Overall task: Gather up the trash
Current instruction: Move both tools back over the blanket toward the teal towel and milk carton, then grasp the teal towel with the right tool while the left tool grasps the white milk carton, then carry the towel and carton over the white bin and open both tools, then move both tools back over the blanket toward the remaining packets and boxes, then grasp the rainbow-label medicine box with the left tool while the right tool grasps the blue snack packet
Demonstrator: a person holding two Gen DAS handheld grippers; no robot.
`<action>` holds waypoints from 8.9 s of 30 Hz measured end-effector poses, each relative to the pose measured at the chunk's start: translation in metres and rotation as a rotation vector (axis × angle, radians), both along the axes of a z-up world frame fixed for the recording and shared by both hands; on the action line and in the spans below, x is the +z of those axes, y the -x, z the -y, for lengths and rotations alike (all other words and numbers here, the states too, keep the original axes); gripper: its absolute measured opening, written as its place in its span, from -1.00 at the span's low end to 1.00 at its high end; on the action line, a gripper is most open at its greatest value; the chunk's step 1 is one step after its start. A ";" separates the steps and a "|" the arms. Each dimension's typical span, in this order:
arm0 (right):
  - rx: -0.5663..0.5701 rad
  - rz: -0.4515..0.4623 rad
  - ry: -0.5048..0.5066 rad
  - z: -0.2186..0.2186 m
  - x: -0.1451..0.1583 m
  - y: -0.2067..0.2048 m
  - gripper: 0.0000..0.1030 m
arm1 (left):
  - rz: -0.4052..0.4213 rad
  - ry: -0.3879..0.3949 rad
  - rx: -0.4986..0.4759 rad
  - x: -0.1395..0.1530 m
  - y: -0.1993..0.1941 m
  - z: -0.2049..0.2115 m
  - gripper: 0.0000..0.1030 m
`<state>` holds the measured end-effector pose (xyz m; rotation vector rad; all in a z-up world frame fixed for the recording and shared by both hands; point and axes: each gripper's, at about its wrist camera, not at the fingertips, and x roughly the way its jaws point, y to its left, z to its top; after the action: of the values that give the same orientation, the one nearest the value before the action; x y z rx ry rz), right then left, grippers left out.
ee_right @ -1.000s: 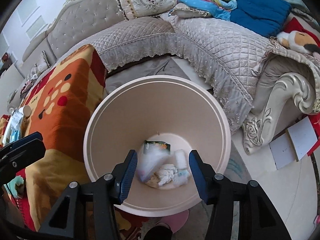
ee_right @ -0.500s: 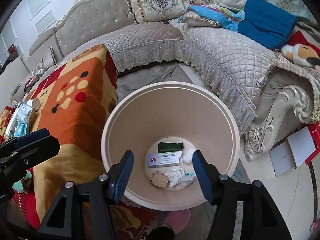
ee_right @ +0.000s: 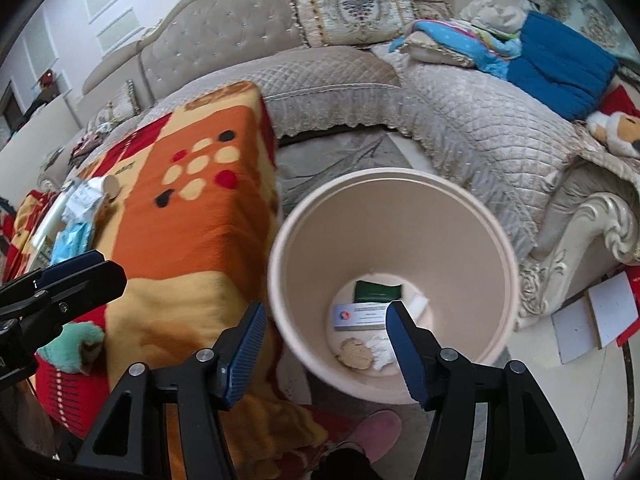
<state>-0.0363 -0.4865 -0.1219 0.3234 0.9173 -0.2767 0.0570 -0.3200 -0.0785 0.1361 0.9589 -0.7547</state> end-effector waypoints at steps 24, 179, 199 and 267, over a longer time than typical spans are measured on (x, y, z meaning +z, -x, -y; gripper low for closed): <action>0.245 -0.004 -0.033 -0.111 0.010 -0.046 0.19 | -0.039 0.001 0.319 -0.026 -0.095 -0.173 0.13; -0.134 0.004 -0.023 0.046 -0.021 0.020 0.42 | -0.032 0.014 0.011 -0.027 -0.014 0.048 0.38; -0.050 0.051 0.079 -0.025 0.014 -0.001 0.43 | 0.044 -0.013 0.197 -0.021 -0.023 -0.071 0.38; 0.454 0.122 -0.477 -0.197 -0.016 -0.185 -0.33 | -0.114 -0.067 0.393 -0.049 -0.142 -0.297 0.07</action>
<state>0.1491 -0.2892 -0.1383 0.5510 0.9033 0.3837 0.1986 -0.0225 -0.1274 -0.0386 1.0793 -0.3715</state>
